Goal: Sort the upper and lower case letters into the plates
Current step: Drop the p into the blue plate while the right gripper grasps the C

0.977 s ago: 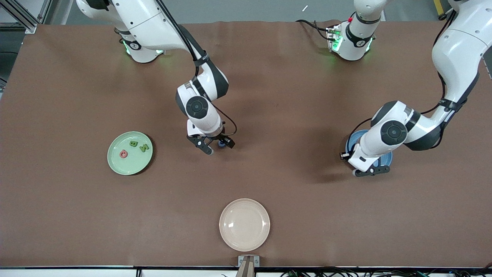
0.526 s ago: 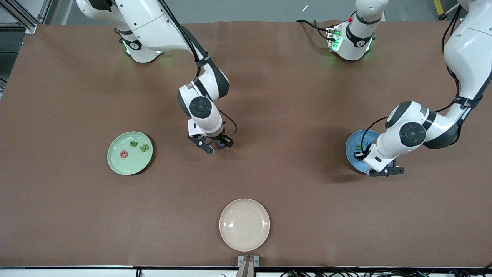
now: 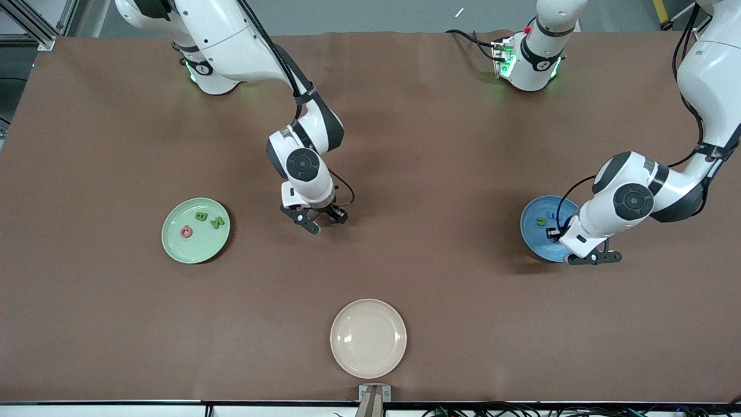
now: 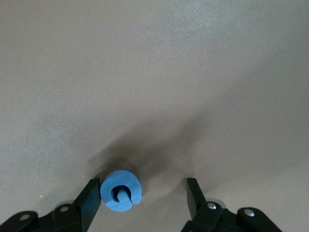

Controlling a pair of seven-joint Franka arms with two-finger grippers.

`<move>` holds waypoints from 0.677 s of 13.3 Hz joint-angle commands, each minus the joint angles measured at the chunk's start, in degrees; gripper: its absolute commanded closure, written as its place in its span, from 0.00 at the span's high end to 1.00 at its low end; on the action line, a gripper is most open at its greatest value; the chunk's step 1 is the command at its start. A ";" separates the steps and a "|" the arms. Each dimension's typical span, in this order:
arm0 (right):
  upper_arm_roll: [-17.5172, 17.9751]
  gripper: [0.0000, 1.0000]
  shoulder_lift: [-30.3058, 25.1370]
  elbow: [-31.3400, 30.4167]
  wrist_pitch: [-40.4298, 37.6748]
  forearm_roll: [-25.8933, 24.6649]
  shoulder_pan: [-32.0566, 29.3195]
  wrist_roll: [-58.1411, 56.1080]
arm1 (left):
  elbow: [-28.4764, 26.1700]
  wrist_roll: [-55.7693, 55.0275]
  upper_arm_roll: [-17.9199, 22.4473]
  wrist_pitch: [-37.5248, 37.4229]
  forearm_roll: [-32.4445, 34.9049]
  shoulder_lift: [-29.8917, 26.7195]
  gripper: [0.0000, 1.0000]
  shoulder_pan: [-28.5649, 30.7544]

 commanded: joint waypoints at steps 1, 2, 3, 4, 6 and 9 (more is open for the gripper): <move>-0.48 0.60 0.33 0.48 -0.01 -1.54 0.73 1.80 | -1.14 0.45 0.32 1.75 1.84 0.10 0.09 0.43; -0.48 0.48 0.32 0.48 -0.01 -1.54 0.72 1.71 | -1.22 0.45 0.41 1.84 1.93 0.10 0.10 0.43; -0.48 0.35 0.24 0.48 -0.01 -1.54 0.46 1.63 | -1.22 0.45 0.59 1.93 1.93 0.10 0.11 0.43; -0.48 0.26 0.24 0.48 -0.01 -1.97 0.20 1.36 | -1.22 0.45 0.76 2.11 1.93 0.19 0.12 0.35; -0.48 0.01 0.06 0.48 -0.19 -2.24 -0.76 1.45 | -1.31 0.45 0.76 2.81 1.93 0.19 0.13 0.26; -0.92 0.00 -2.12 0.57 -1.41 -2.33 -4.27 -1.78 | -1.23 0.54 0.68 2.20 1.84 0.11 0.50 0.08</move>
